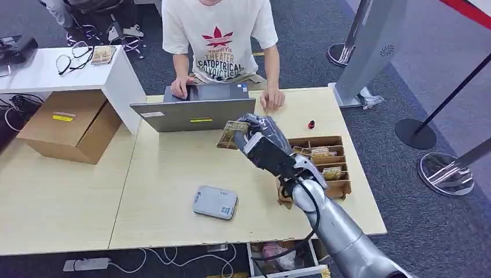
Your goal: Pass the card to the sensor for recognition and then transmit it.
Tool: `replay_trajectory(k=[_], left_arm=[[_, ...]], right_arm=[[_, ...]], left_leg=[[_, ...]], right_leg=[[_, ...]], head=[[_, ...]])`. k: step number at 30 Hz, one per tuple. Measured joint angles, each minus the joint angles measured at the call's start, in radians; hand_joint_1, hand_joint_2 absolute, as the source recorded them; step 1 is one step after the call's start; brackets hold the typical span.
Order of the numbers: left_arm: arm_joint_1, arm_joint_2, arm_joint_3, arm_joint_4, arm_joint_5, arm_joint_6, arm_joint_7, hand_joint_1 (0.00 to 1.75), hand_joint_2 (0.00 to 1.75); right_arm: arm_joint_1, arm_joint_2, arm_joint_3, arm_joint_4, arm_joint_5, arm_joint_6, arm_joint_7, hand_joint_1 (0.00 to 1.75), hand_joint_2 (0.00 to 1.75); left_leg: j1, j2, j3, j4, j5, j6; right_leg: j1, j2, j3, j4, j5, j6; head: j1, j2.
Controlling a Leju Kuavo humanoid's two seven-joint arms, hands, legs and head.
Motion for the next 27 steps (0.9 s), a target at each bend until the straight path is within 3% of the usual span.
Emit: replay_trajectory(k=[7,19,27], left_arm=[[0.0,0.0,0.0,0.0,-0.004,-0.006,0.003,0.0,0.0],[-0.001,0.013,0.044,0.014,-0.074,0.002,-0.053,0.0,0.0],[0.0,0.006,0.075,0.014,-0.079,-0.028,0.008,0.0,0.0]], right_arm=[[-0.011,0.003,0.024,0.055,-0.033,0.078,0.018,1.75,1.75],[-0.02,0.03,0.119,0.197,-0.02,0.112,0.042,1.75,1.75],[-0.037,0.056,0.182,0.317,-0.018,0.144,0.055,1.75,1.75]], left_leg=[[0.0,0.0,0.0,0.0,0.0,0.0],[0.0,0.0,0.0,0.0,0.0,0.0],[0.0,-0.001,0.0,0.0,0.0,0.0]], right_leg=[[0.0,0.0,0.0,0.0,0.0,0.0],[0.0,0.0,0.0,0.0,0.0,0.0],[0.0,-0.001,0.0,0.0,0.0,0.0]], head=[[0.0,0.0],[0.0,0.0],[0.0,0.0]])
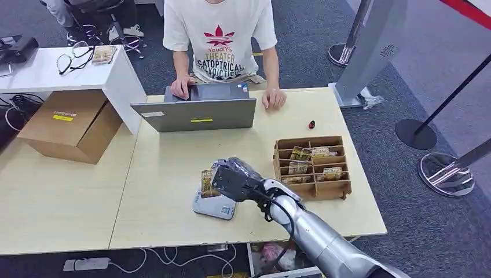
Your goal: Pass the card to the sensor for recognition and then transmit it.
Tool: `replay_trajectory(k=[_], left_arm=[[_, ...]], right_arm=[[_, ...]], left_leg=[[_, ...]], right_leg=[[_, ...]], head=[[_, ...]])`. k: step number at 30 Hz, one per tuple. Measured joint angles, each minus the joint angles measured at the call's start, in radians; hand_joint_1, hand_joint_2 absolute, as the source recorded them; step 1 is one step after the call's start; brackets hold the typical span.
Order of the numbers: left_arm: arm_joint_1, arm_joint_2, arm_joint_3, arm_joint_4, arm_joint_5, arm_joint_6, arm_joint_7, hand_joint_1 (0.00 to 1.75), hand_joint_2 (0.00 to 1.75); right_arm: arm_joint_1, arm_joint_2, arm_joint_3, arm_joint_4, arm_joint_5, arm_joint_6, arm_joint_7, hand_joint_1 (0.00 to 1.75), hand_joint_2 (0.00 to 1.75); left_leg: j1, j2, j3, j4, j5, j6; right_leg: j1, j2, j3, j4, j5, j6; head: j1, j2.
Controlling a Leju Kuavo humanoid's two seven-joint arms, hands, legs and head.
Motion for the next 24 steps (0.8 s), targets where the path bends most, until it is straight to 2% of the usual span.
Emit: replay_trajectory(k=[11,24], left_arm=[[0.007,-0.002,0.008,0.0,0.006,-0.006,0.01,0.0,0.0],[0.011,-0.002,0.009,0.0,0.006,-0.013,0.013,0.0,0.0]], right_arm=[[-0.042,0.009,0.066,0.145,0.0,0.013,0.011,1.75,1.75],[-0.101,0.009,0.077,0.263,-0.025,0.01,0.024,1.75,1.75]], left_leg=[[0.0,0.0,0.0,0.0,0.0,0.0],[0.0,0.0,0.0,0.0,0.0,0.0]], right_leg=[[0.0,0.0,0.0,0.0,0.0,0.0],[0.0,0.0,0.0,0.0,0.0,0.0]], head=[[0.0,0.0],[0.0,0.0]])
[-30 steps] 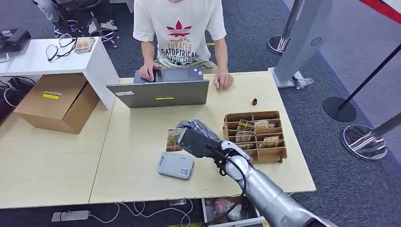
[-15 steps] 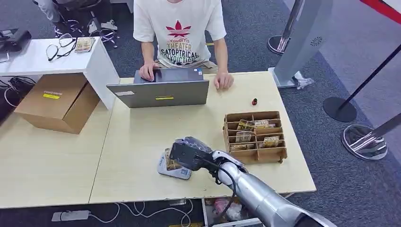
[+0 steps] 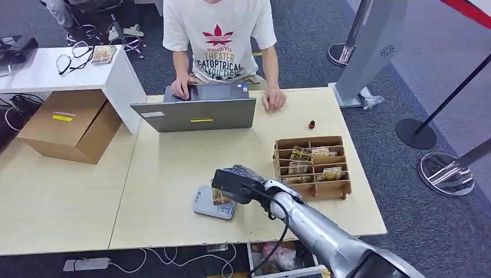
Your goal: Pass the card to the sensor for recognition and then transmit it.
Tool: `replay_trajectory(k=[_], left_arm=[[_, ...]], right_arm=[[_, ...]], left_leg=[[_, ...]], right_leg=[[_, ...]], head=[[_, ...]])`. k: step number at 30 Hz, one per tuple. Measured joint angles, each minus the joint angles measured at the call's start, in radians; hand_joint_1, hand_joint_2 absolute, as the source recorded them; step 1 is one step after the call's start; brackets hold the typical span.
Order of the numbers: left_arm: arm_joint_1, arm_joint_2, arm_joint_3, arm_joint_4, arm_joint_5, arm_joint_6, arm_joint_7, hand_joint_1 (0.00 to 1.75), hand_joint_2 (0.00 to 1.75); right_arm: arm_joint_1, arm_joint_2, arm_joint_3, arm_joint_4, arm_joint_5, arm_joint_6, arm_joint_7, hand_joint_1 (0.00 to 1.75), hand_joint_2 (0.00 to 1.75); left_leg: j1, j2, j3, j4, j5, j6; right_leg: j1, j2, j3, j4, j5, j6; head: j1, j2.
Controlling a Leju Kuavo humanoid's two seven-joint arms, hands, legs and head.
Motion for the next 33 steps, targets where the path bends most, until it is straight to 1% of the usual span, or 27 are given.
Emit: replay_trajectory(k=[7,13,17,24,33], left_arm=[[-0.001,-0.005,0.0,0.0,0.014,0.004,0.0,0.0,0.0],[-0.001,-0.008,0.0,0.0,0.014,0.004,0.006,0.0,0.0],[-0.001,-0.01,0.0,0.0,0.015,0.004,0.008,0.0,0.0],[-0.002,-0.01,0.0,-0.002,0.016,0.004,0.015,0.0,0.0],[-0.002,-0.01,0.0,-0.004,0.019,0.0,0.018,0.0,0.0]], right_arm=[[-0.017,0.0,0.001,0.058,-0.017,0.002,0.008,1.75,1.75],[-0.021,0.0,0.001,0.092,-0.018,0.019,0.019,1.75,1.75],[-0.021,0.0,0.001,0.105,-0.017,0.024,0.022,1.75,1.75],[-0.023,0.0,0.015,0.13,0.002,0.058,0.034,1.75,1.75],[-0.029,0.001,0.03,0.151,0.01,0.072,0.043,1.75,1.75]], left_leg=[[0.0,0.0,0.0,0.0,0.0,0.0],[0.0,0.0,0.0,0.0,0.0,0.0],[0.0,0.0,0.0,0.0,0.0,0.0],[0.0,0.0,0.0,0.0,0.0,0.0],[0.0,0.001,0.001,0.0,0.0,0.0]], right_leg=[[0.0,0.0,0.0,0.0,0.0,0.0],[0.0,0.0,0.0,0.0,0.0,0.0],[0.0,0.0,0.0,0.0,0.0,0.0],[0.0,0.0,0.0,0.0,0.0,0.0],[0.0,0.001,0.0,0.0,0.0,0.0]], head=[[0.0,0.0],[0.0,0.0],[0.0,0.0],[0.0,0.0],[0.0,0.0]])
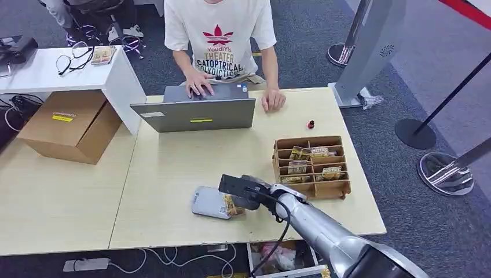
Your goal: Pass the card to the sensor for recognition and then transmit it.
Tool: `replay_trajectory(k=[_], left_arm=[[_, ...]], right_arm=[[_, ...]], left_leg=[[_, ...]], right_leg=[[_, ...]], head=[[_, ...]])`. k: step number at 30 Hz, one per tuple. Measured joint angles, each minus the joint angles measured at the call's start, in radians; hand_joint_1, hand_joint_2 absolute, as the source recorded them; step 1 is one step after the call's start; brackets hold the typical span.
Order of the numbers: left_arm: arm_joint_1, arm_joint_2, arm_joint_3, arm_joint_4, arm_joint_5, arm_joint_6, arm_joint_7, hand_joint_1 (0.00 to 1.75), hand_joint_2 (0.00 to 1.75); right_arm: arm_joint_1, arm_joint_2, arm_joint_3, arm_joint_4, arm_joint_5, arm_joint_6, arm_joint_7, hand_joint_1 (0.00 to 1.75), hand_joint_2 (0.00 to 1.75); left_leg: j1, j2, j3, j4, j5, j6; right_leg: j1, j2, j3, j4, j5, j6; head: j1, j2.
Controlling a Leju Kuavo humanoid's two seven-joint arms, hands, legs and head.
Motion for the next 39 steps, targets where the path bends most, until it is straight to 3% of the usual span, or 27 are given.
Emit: replay_trajectory(k=[30,32,34,39], left_arm=[[0.001,0.0,0.0,0.0,0.02,-0.01,0.0,0.0,0.0],[0.001,0.001,0.0,0.0,0.026,-0.008,0.0,0.0,0.0],[0.003,0.002,0.0,0.0,0.035,-0.003,-0.003,0.0,0.0],[0.003,0.002,0.0,0.0,0.045,-0.001,-0.003,0.0,0.0]], right_arm=[[-0.024,-0.002,0.006,0.005,-0.048,0.022,-0.016,1.75,1.75],[-0.038,-0.012,0.006,-0.022,-0.073,0.04,-0.014,1.75,1.75],[-0.07,-0.062,-0.035,-0.138,-0.125,0.036,0.002,1.75,1.75],[-0.07,-0.085,-0.078,-0.209,-0.136,0.015,0.009,1.75,1.75]], left_leg=[[0.0,0.0,0.0,0.0,0.0,0.0],[0.0,0.0,0.0,0.0,0.0,0.0],[0.0,0.0,0.0,0.0,0.0,0.0],[0.0,0.0,0.0,0.0,0.0,0.0]], right_leg=[[0.0,0.0,0.0,0.0,0.0,0.0],[0.0,0.0,0.0,0.0,0.0,0.0],[0.0,0.0,0.0,0.0,0.0,0.0],[0.0,0.0,0.0,0.0,0.0,0.0]], head=[[0.0,0.0],[0.0,0.0],[0.0,0.0],[0.0,0.0]])
